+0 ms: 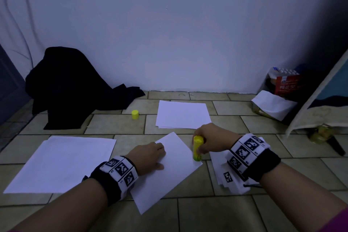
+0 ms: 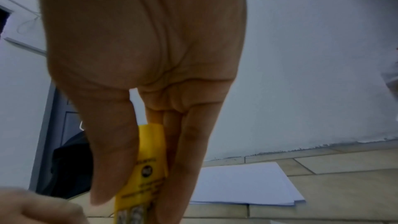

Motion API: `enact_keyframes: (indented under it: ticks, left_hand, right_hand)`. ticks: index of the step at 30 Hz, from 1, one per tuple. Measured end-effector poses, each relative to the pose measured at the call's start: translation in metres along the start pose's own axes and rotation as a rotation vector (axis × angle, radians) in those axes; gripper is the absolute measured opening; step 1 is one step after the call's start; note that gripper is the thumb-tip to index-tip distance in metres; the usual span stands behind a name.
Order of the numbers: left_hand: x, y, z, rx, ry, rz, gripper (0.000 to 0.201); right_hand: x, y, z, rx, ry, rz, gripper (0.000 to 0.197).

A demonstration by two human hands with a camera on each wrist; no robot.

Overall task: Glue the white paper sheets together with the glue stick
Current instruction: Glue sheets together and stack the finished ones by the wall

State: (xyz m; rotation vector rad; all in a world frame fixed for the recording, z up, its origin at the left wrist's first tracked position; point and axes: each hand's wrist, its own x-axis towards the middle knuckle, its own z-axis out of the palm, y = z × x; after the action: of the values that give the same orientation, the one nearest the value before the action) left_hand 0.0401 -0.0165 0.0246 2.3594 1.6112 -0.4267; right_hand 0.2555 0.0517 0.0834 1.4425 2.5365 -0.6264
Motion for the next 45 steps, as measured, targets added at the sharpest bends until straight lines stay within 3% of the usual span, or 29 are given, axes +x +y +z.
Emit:
enact_keyframes:
  ticks: [4, 7, 16, 24, 29, 34, 42, 45]
  left_hand:
    - [-0.004, -0.002, 0.004, 0.03, 0.033, -0.022, 0.042]
    - [-0.005, -0.001, 0.01, -0.016, 0.064, -0.039, 0.05]
    - [-0.004, 0.001, 0.005, 0.013, 0.04, -0.123, 0.052]
    - [-0.006, 0.003, 0.007, 0.06, 0.022, -0.141, 0.055]
    - [-0.008, -0.001, 0.008, 0.012, 0.043, -0.147, 0.056]
    - [-0.006, -0.004, 0.006, -0.037, 0.056, -0.138, 0.059]
    - [-0.001, -0.013, 0.006, -0.161, 0.046, -0.112, 0.067]
    - [0.001, -0.021, 0.009, -0.275, 0.049, -0.135, 0.058]
  right_hand:
    - [-0.004, 0.005, -0.011, 0.218, 0.149, 0.031, 0.021]
    - [-0.001, 0.004, -0.015, 0.35, 0.304, 0.051, 0.019]
    - [0.032, -0.016, 0.0, 0.394, 0.395, 0.015, 0.022]
    - [0.061, -0.053, 0.018, 0.391, 0.37, -0.003, 0.029]
    - [0.066, -0.064, 0.014, 0.265, 0.32, -0.001, 0.03]
    - [0.053, -0.055, 0.003, 0.093, 0.215, -0.014, 0.033]
    - [0.007, -0.022, 0.008, 0.022, 0.092, -0.06, 0.03]
    - [-0.006, -0.01, 0.009, 0.037, 0.075, -0.068, 0.027]
